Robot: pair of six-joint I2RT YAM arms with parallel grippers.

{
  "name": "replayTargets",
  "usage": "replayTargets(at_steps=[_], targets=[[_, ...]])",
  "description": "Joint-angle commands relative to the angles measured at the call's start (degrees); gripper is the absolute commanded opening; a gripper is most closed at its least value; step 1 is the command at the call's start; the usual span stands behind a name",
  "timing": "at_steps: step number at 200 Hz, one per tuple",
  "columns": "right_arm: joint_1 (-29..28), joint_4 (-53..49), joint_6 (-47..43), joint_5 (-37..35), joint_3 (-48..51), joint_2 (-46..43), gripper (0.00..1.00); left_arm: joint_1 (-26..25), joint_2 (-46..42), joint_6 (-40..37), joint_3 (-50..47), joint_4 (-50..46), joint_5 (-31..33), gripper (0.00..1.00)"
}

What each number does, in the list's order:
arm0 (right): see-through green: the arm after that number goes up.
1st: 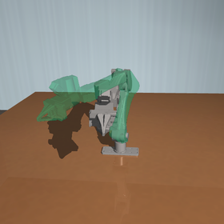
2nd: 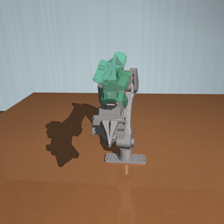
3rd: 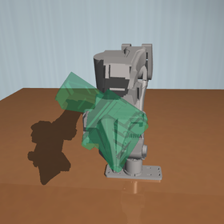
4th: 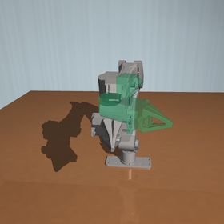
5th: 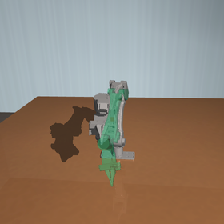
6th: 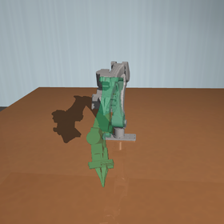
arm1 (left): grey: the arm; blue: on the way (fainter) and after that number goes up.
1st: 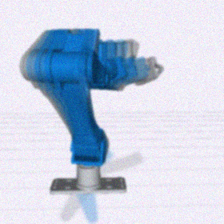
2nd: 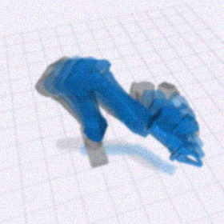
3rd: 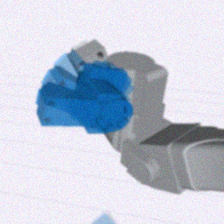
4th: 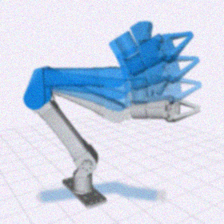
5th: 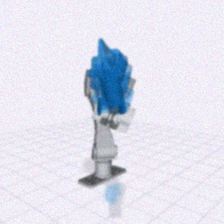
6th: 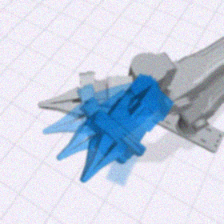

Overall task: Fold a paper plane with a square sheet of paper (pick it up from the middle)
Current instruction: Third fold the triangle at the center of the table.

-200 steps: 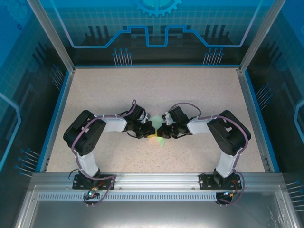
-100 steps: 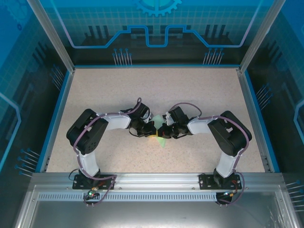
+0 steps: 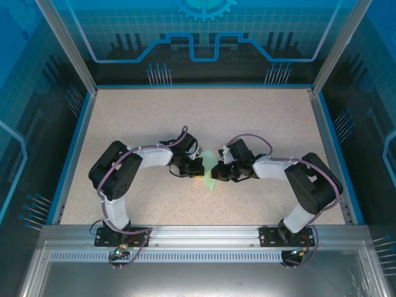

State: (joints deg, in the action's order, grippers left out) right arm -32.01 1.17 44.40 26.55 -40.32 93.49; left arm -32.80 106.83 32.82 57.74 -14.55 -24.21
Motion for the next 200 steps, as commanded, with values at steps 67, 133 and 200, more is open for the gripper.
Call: replayTargets(at_steps=[67, 133, 200], targets=[[2.4, -0.8, -1.9, 2.3, -1.9, 2.6, 0.00, 0.0, 4.1, -2.2, 0.6, -5.8, 9.3, 0.04], [3.3, -2.6, -4.2, 0.5, -3.4, 6.8, 0.00, 0.0, 4.6, -3.0, 1.1, -7.3, 10.8, 0.03], [4.2, -2.7, -4.4, 1.2, -2.5, 5.1, 0.00, -1.1, 7.3, -5.6, 3.4, -11.2, 16.1, 0.03]])
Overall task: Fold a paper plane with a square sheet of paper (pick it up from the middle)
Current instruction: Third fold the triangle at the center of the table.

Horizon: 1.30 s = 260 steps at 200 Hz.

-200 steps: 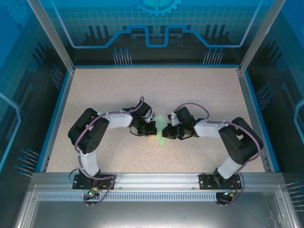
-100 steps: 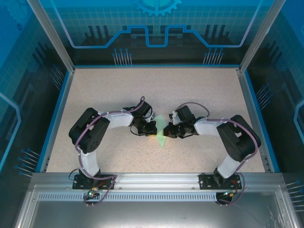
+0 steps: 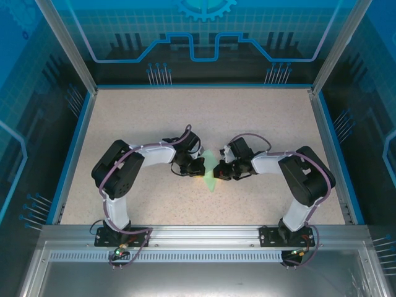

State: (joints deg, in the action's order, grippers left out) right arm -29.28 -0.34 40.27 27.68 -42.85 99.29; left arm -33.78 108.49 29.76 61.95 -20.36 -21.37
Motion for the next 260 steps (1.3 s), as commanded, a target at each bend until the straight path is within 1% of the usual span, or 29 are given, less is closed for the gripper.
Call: replayTargets(at_steps=[1, 34, 94, 145, 188, 204, 231, 260], targets=[[1.5, -1.3, -0.3, 0.0, -0.1, -0.8, 0.00, -0.1, 5.6, -2.6, -0.8, -5.4, 13.3, 0.03], [1.9, -2.7, -0.8, -0.8, -2.4, -2.7, 0.00, -0.7, 6.6, -3.3, 0.4, -6.5, 14.6, 0.03], [2.6, -3.6, -2.0, -1.6, -5.4, 2.3, 0.00, -1.1, 7.0, -3.9, 0.8, -7.5, 16.1, 0.03], [4.4, -7.9, -5.3, -5.9, -4.7, 2.6, 0.00, -1.0, 7.3, -4.1, 0.5, -7.8, 16.8, 0.02], [6.3, -8.3, -6.5, -7.0, -3.8, 2.7, 0.00, -1.0, 7.5, -4.4, 0.8, -8.1, 17.2, 0.02], [7.2, -8.1, -6.4, -7.1, -3.3, 1.7, 0.00, -1.0, 7.5, -4.4, 0.8, -8.2, 17.3, 0.02], [7.3, -9.5, -5.8, -9.9, -2.9, -1.9, 0.00, -1.0, 7.5, -4.6, 0.8, -8.4, 17.2, 0.03], [6.3, -7.9, -5.0, -7.0, -2.6, -4.5, 0.00, -1.1, 7.6, -4.7, 1.1, -8.4, 17.0, 0.03]])
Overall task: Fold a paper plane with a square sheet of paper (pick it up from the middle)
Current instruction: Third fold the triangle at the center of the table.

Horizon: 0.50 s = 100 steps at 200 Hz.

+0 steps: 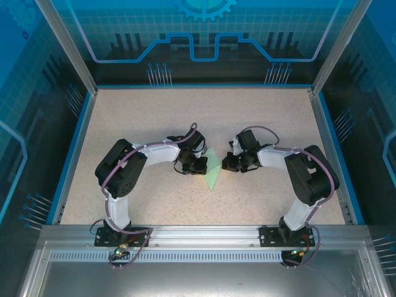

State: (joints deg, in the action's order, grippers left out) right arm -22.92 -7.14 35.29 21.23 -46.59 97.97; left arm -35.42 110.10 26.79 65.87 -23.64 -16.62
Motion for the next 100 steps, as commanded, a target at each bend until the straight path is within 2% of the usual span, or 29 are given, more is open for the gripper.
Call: replayTargets(at_steps=[1, 54, 100], targets=[[-0.2, -1.1, 0.0, -0.6, 1.2, -3.3, 0.00, 0.6, 6.0, -1.7, -2.8, -5.1, 12.3, 0.03], [-7.9, 0.3, 4.0, 0.1, 2.9, -7.4, 0.00, 0.5, 5.9, -1.9, -2.8, -5.4, 12.2, 0.03], [-13.5, 6.1, 8.0, 2.1, 4.6, -3.5, 0.00, 0.6, 6.1, -2.0, -2.3, -5.3, 11.9, 0.03]])
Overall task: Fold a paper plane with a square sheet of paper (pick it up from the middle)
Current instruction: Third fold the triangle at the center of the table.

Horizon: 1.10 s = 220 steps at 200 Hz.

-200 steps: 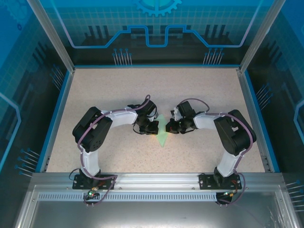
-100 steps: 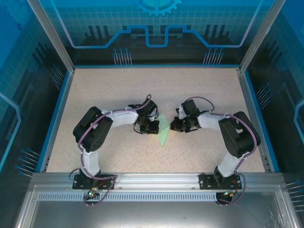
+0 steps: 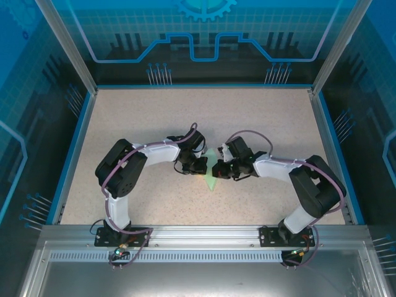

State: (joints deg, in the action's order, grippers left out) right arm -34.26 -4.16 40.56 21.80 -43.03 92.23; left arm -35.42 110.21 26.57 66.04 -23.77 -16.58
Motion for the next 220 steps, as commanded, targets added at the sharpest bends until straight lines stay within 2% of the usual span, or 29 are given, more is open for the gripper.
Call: replayTargets(at_steps=[1, 80, 167, 220], targets=[[-2.2, 3.1, 2.8, 1.6, 1.0, 2.4, 0.00, 0.6, 6.0, -1.8, -2.5, -5.1, 11.8, 0.03], [-2.6, 2.1, 2.0, 1.6, 3.3, 4.7, 0.00, 0.6, 6.0, -2.2, -2.6, -5.5, 12.3, 0.02], [-4.0, -1.6, 1.3, 1.7, 6.4, 1.6, 0.00, 0.6, 6.7, -2.6, -2.0, -6.0, 12.6, 0.02], [-5.4, -1.8, 2.5, 1.7, 4.3, -0.2, 0.00, 0.6, 7.0, -2.7, -1.5, -6.0, 12.3, 0.02]])
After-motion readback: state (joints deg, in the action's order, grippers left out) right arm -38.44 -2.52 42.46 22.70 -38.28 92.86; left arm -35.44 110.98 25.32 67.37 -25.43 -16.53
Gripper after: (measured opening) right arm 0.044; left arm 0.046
